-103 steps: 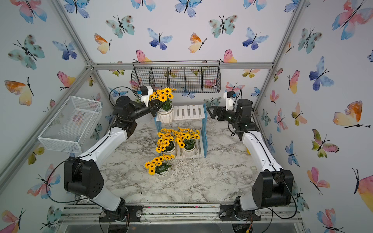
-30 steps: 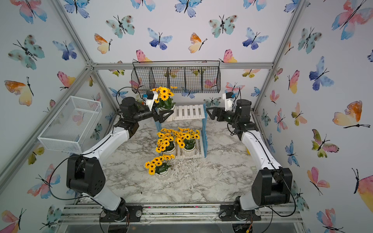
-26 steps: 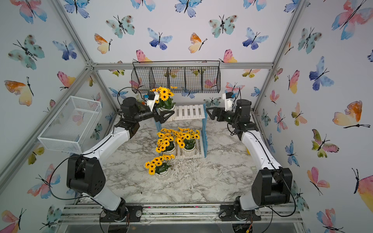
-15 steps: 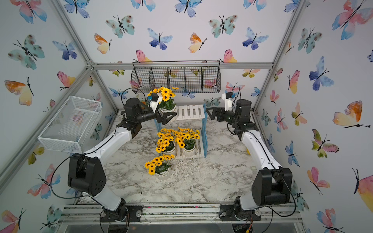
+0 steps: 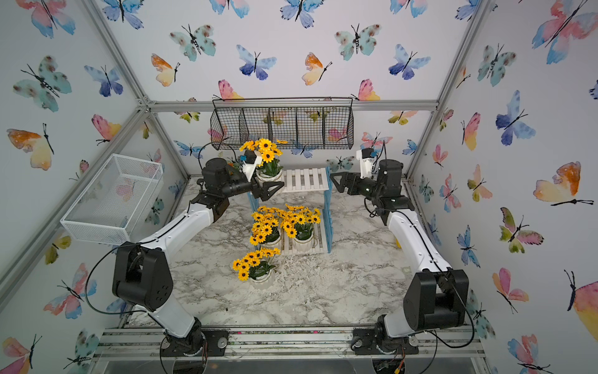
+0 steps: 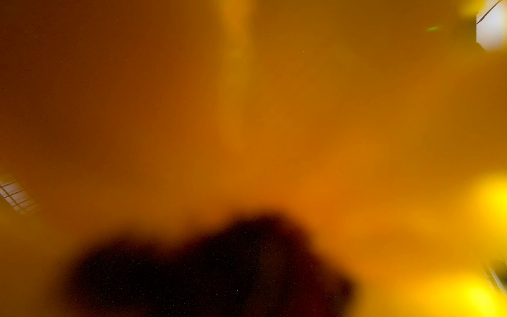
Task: Take the sunflower pots off the shelves
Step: Pick up the sunflower pot from the shelf.
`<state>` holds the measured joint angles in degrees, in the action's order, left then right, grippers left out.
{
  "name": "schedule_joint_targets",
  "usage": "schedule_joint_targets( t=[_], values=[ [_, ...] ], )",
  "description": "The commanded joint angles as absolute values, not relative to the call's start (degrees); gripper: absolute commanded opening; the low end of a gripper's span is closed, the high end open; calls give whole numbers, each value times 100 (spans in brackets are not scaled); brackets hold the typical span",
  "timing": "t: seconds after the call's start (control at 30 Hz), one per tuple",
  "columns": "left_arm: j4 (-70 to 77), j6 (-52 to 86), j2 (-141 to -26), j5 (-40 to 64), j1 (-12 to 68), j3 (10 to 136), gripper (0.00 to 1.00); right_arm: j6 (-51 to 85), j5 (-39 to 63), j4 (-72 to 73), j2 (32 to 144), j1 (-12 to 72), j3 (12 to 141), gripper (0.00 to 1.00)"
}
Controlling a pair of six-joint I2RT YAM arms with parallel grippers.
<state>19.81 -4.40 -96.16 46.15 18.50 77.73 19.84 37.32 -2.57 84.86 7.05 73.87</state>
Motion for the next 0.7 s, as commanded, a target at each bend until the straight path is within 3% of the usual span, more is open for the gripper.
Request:
schedule_joint_targets(
  t=[0.0,0.23,0.67],
  values=[
    [2165,-320,-9724,4562,1881,7788,98,1887,3814,-264,8512,677,7330,92],
    [2198,-290,-9721,4570,1881,7761,99,1881,3823,-260,8508,680,7313,92],
    [2136,-352,-9728,4536,1881,7666,74,1881,3850,-248,8499,678,7313,92]
  ],
)
